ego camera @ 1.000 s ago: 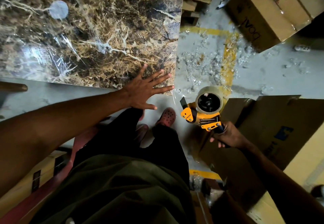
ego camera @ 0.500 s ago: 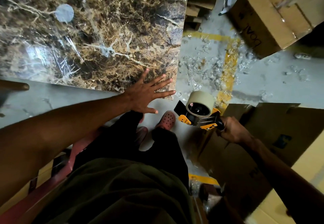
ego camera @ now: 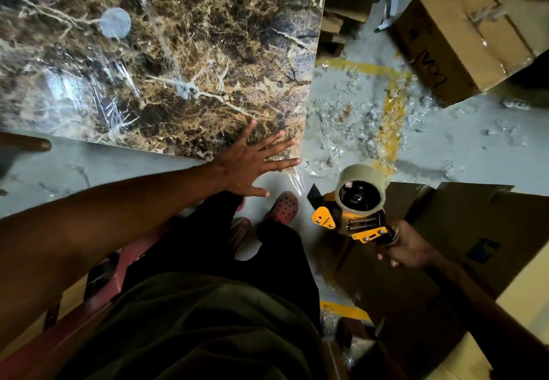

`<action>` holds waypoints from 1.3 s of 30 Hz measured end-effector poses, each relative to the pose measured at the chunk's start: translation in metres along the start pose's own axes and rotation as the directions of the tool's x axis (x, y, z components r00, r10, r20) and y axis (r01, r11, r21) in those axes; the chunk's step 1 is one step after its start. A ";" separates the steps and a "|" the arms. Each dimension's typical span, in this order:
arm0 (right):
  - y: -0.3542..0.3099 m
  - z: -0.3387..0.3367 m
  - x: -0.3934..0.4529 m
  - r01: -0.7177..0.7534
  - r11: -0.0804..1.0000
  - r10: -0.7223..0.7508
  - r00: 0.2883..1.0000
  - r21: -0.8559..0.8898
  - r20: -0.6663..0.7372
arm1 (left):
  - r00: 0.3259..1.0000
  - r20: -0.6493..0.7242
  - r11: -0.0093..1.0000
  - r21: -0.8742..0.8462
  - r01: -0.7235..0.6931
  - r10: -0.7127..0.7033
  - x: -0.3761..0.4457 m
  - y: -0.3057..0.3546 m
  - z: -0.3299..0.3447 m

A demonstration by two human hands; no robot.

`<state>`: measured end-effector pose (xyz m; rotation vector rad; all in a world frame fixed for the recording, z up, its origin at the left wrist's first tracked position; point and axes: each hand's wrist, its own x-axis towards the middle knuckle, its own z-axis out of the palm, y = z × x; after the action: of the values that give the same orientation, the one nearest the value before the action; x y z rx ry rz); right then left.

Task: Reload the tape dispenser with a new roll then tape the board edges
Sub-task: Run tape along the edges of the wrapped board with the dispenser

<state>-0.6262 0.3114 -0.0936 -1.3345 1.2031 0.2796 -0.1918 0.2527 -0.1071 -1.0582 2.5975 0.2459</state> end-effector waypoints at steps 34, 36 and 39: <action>-0.011 0.043 -0.037 -0.015 0.906 0.150 0.946 0.422 -0.288 | 1.000 0.029 0.999 -0.040 0.012 -0.011 0.000 -0.001 -0.002; -0.012 0.041 -0.039 -0.011 0.931 0.128 0.946 0.365 -0.296 | 0.999 0.033 0.999 -0.046 0.013 -0.012 0.000 -0.001 -0.002; -0.008 0.040 -0.040 0.004 0.967 0.094 0.924 0.256 -0.370 | 0.999 0.040 0.999 -0.048 0.012 -0.010 0.000 -0.002 -0.002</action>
<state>-0.6170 0.3609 -0.0667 -1.1670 1.5394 -0.1079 -0.1914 0.2508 -0.1051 -1.0728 2.5615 0.3247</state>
